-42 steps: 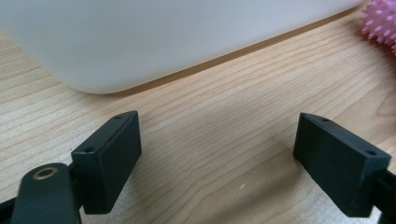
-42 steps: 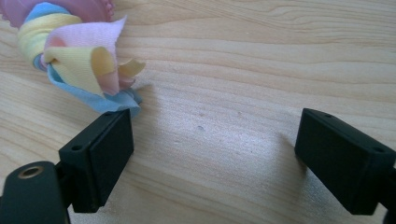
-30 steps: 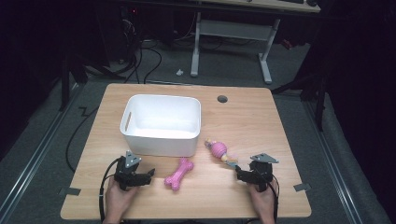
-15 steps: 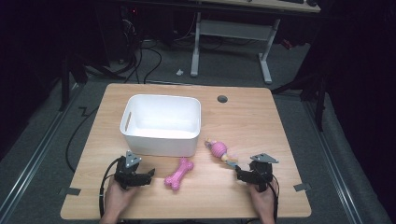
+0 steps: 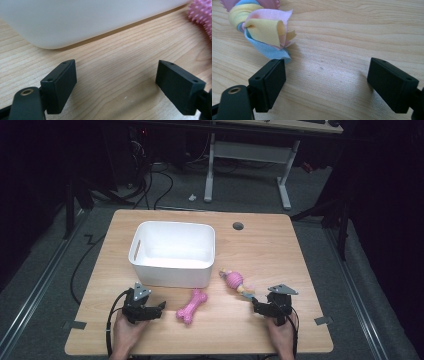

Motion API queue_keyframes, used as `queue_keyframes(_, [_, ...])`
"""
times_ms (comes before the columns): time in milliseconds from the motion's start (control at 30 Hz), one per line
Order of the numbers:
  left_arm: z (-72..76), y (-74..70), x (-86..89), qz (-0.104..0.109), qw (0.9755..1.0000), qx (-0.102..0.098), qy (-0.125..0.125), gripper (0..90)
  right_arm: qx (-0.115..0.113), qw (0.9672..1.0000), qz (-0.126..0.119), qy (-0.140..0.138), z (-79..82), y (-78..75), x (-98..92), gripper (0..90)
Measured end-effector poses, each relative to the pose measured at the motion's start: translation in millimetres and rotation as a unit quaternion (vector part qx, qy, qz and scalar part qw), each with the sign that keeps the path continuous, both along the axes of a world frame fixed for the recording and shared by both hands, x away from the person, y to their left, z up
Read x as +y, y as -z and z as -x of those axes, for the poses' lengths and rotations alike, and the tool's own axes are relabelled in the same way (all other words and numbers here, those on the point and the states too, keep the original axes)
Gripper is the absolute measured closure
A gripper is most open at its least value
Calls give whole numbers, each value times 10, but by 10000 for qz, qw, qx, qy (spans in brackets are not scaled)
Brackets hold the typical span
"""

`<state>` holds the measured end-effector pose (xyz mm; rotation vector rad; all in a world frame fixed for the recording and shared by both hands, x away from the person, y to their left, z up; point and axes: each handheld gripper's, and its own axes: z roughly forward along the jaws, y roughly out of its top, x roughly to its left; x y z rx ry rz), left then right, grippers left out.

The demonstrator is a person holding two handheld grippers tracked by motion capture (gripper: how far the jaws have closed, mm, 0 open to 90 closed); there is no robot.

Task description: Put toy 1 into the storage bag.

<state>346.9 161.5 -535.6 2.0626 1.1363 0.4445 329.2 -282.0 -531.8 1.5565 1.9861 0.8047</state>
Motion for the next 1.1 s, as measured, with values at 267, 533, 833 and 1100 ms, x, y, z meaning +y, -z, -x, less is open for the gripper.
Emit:
queue_keyframes(267, [70, -80, -26, -85, 9999, -68, 32, 174, 2, 10000, 1, 6, 0, 0, 0, 153])
queue_keyframes(533, [180, -239, -39, 69, 9997, -13, 214, 211, -6, 10000, 11, -12, 0, 0, -1, 153])
queue_keyframes(833, [245, -383, -178, -51, 9988, 103, 477, 237, -5, 10000, 7, -23, 0, 0, 1, 153])
queue_keyframes(1100, [240, -453, -385, -63, 9959, 287, 851, 246, -4, 10000, 6, -22, 1, 0, 1, 153])
